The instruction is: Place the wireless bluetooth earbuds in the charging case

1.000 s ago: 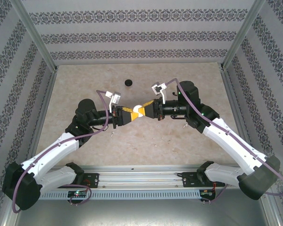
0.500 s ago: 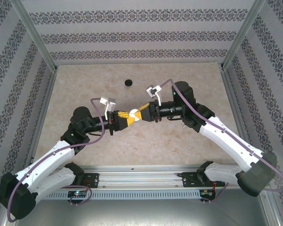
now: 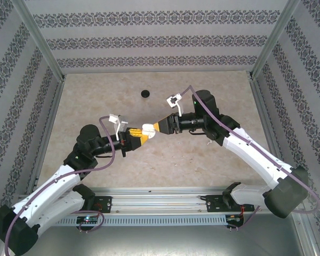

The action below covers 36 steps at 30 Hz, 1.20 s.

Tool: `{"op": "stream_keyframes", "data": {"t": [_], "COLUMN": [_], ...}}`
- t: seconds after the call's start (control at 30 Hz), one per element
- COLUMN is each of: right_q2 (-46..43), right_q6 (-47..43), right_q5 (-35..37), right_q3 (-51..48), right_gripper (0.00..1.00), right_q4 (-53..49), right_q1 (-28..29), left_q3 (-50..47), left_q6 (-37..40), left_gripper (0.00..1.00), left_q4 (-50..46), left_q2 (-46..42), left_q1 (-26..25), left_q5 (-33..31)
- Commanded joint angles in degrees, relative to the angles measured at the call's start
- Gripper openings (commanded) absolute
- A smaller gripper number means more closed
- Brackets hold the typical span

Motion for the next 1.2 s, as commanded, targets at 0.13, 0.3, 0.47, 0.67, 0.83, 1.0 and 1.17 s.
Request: {"op": "stream_keyframes", "data": {"t": [0.13, 0.3, 0.47, 0.67, 0.83, 1.0, 1.17], "right_q2": [0.0, 1.4, 8.5, 23.3, 36.4, 46.4, 53.5], "right_q6": [5.0, 7.8, 13.6, 17.5, 19.4, 22.1, 22.4], "right_q5": [5.1, 14.0, 23.5, 31.9, 33.8, 36.5, 37.0], "right_q3": [2.3, 0.2, 0.6, 8.4, 20.2, 30.2, 37.5], "right_gripper": [0.58, 0.58, 0.54, 0.5, 0.49, 0.48, 0.45], "right_q4": [-3.4, -6.5, -10.0, -16.6, -22.5, -25.6, -28.4], "right_q1": [-1.6, -1.8, 1.9, 9.9, 16.0, 20.3, 22.3], "left_q3": [0.4, 1.3, 2.4, 4.2, 4.9, 4.3, 3.3], "left_q6": [8.1, 10.4, 11.4, 13.8, 14.9, 14.7, 13.9], "left_gripper": [0.0, 0.0, 0.0, 0.0, 0.0, 0.0, 0.0], "left_q4": [-14.4, -26.3, -36.6, -44.2, -47.6, -48.4, -49.0], "left_q2": [-6.0, -11.7, -17.1, -20.1, -21.6, -24.6, -26.8], "left_q1": [-0.3, -0.3, -0.3, -0.3, -0.4, -0.3, -0.3], "left_q5": [-11.2, -19.8, -28.1, -32.1, -32.2, -31.3, -30.7]}}
